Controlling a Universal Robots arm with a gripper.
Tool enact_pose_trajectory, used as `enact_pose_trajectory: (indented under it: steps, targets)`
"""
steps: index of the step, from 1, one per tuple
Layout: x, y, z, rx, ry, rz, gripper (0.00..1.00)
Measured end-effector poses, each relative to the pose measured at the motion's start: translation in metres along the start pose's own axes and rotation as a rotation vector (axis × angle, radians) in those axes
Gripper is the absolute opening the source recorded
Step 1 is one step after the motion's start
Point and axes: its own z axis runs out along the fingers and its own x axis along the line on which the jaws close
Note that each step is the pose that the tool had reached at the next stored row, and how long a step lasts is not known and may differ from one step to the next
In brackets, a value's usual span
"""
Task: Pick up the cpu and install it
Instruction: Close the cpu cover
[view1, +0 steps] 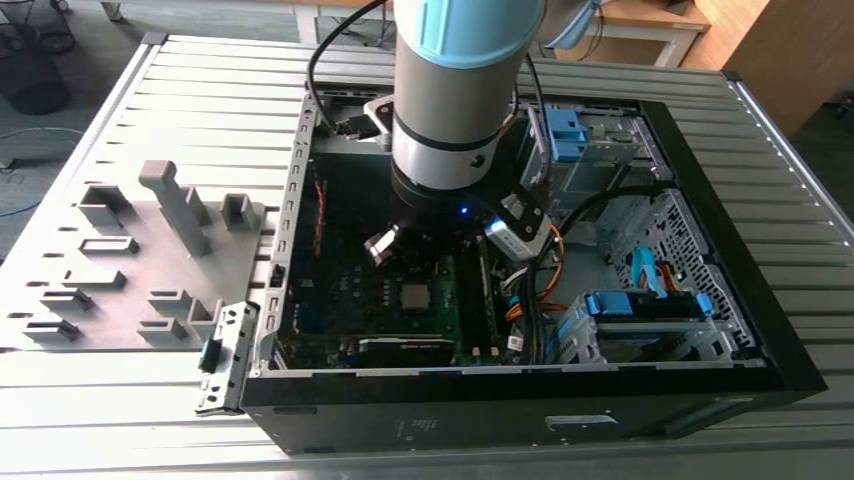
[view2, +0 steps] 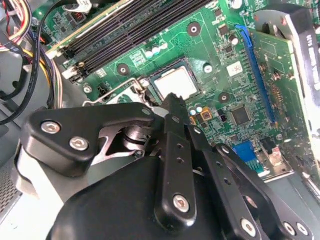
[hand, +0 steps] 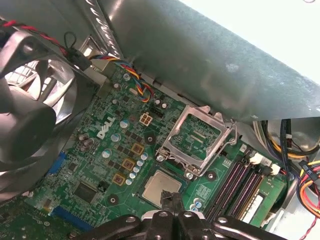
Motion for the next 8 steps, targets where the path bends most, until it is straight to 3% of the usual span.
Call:
enact_pose_trajectory:
  steps: [8]
  targets:
    - [-0.0009,0.0014,0.0001,-0.0001,-0.0001,-0.001,0.11]
